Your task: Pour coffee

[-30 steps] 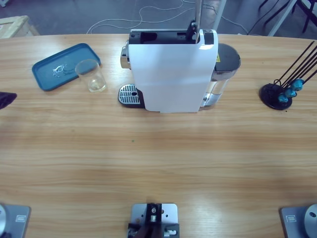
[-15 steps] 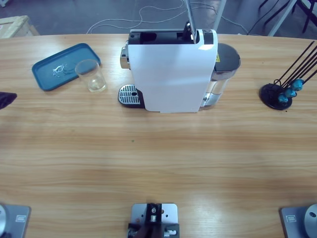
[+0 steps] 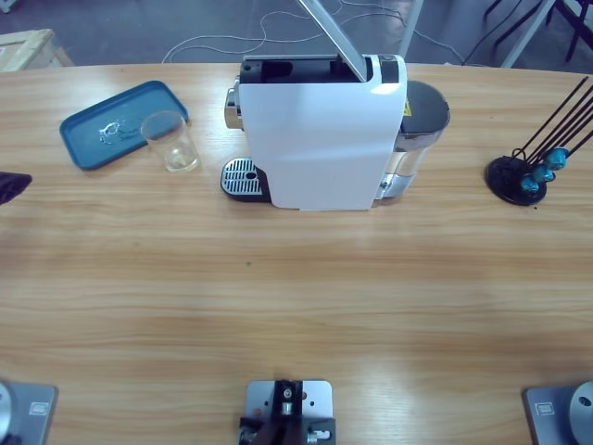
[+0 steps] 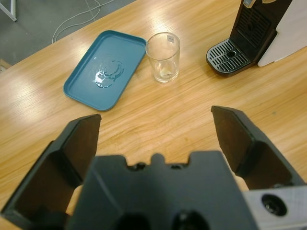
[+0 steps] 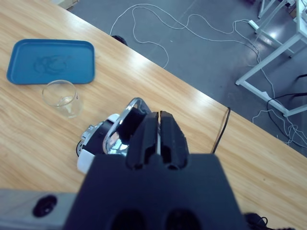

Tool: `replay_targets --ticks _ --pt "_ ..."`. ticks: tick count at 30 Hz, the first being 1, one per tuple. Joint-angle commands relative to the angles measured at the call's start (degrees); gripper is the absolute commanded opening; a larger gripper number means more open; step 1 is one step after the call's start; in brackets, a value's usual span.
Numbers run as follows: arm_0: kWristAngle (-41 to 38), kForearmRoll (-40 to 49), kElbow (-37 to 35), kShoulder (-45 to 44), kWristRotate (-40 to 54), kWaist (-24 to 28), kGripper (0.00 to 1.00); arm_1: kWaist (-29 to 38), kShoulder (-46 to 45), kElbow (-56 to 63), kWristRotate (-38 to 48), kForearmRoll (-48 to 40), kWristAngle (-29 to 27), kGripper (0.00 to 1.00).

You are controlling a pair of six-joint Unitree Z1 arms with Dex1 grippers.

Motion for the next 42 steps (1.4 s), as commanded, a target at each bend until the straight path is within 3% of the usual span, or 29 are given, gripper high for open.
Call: replay_targets --ticks 1,11,42 --pt "-0.55 -0.44 2.40 0.57 0.68 -0.99 0.982 2.51 9.67 1.55 2.12 -1.11 2.36 0.000" --pt "-0.55 -0.53 2.40 1.17 0.68 -1.08 1.000 2.51 12.61 2.82 4.67 -4.63 2.64 0.000" --pt "-0.55 -0.53 2.23 2.51 0.68 -1.08 1.000 2.51 14.40 26.20 12.95 -25.44 4.84 0.000"
